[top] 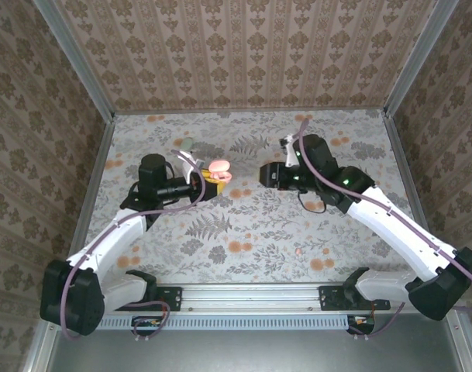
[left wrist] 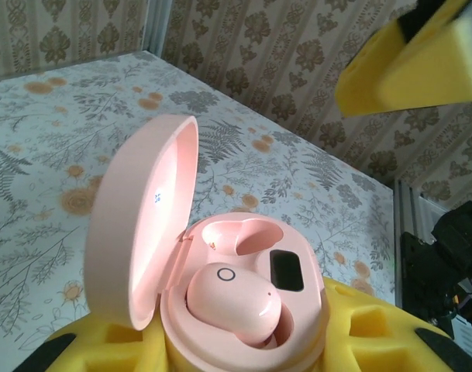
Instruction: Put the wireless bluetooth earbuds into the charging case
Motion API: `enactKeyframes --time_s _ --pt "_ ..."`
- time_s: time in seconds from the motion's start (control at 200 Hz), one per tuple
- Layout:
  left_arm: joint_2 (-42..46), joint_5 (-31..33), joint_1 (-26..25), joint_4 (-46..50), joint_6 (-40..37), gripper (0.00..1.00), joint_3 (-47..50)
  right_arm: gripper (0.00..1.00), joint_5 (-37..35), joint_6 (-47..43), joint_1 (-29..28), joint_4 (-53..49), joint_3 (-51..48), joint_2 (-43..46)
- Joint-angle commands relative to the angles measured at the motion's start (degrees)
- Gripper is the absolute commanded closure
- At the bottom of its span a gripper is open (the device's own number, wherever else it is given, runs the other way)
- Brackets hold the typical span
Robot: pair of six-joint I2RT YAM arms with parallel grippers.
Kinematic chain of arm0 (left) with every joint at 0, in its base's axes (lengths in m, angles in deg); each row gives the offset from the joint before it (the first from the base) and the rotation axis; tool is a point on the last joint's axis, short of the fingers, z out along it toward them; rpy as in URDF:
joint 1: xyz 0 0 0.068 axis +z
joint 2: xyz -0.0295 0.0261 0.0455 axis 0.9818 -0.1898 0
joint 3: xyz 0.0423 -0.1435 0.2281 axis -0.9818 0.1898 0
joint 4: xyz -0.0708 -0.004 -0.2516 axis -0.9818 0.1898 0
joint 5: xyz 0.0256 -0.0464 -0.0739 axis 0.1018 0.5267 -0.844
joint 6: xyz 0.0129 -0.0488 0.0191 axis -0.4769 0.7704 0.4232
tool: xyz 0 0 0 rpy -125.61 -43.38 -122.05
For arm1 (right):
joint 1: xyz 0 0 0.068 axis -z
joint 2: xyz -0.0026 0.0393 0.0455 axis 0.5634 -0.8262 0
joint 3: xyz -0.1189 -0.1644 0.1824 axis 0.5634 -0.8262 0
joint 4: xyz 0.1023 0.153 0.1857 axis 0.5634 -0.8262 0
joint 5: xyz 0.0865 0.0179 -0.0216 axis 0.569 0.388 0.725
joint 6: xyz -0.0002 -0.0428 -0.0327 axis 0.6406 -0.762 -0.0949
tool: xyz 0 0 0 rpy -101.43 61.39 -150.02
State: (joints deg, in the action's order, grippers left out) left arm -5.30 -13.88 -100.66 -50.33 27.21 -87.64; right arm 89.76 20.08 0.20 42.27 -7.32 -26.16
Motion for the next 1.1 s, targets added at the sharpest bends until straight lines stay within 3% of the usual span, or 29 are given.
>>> enactKeyframes --time_s 0.0,0.17,0.485,0.73,1.095 --pt "-0.2 -0.6 0.6 -1.2 1.4 0.93 0.2 0.54 -4.2 2.8 2.9 -15.7 -3.6 2.1" --pt "0.3 0.0 0.5 -0.7 0.9 0.93 0.5 0.52 -6.8 4.6 6.9 -23.4 -14.6 4.6" --pt "1.7 0.2 0.5 1.0 -0.1 0.93 1.4 0.64 2.1 13.9 7.8 -9.6 -33.9 9.4" --pt "3.8 1.2 0.0 2.0 0.0 0.93 2.4 0.55 4.1 11.4 7.6 -2.7 -35.2 2.8" --pt "5.7 2.9 -0.4 2.8 0.2 0.93 3.1 0.56 4.0 8.2 4.1 -1.7 -33.2 -4.9"
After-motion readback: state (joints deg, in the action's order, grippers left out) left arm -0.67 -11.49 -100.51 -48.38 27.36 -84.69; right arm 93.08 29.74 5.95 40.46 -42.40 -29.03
